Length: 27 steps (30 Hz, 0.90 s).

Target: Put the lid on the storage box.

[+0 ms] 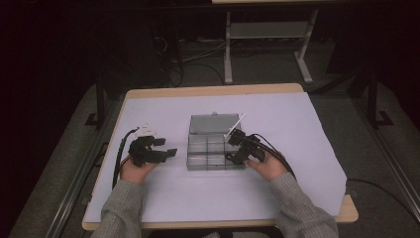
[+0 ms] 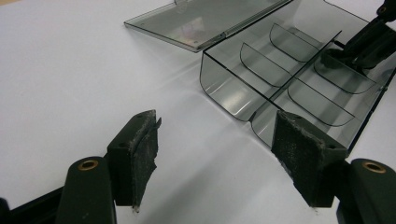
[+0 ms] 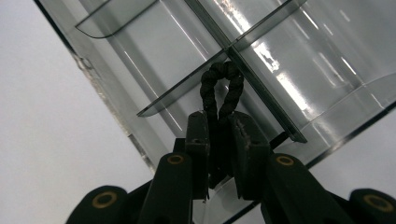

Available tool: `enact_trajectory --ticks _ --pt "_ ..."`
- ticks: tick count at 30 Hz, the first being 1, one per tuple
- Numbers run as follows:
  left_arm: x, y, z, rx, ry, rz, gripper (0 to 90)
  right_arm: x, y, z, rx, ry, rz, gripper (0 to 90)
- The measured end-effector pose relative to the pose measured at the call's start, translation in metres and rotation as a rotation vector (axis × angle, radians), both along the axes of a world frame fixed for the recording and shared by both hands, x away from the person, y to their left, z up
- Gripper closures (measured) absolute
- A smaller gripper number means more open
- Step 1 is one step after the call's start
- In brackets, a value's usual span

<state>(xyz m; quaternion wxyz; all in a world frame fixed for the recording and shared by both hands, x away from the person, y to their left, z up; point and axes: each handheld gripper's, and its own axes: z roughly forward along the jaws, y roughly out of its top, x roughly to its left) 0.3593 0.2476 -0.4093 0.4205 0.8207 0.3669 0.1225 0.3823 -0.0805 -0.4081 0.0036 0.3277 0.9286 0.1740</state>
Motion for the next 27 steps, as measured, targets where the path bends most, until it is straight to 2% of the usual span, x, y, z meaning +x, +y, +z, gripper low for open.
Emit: enact_trajectory --ticks 3,13,18,21,22,27 --pt "0.0 0.001 0.0 -0.002 -0.001 0.003 31.3 0.001 0.002 -0.002 -0.009 0.001 0.002 77.2" --pt "0.001 0.001 0.0 -0.002 0.003 -0.001 31.2 0.003 0.0 -0.002 0.006 0.016 0.006 74.3" --pt "0.0 0.0 0.0 -0.008 0.002 0.002 31.2 0.002 -0.001 0.0 0.023 0.004 0.005 67.9" --pt "0.001 0.001 0.0 0.002 0.004 -0.004 31.2 0.002 -0.002 0.002 0.034 0.003 0.004 67.0" --pt "0.0 0.0 0.0 -0.007 0.004 0.0 31.2 0.002 -0.003 0.003 0.038 0.002 0.003 66.9" --pt "0.001 -0.001 -0.001 0.002 0.003 -0.008 31.2 0.0 -0.005 0.008 0.055 -0.021 -0.002 66.5"
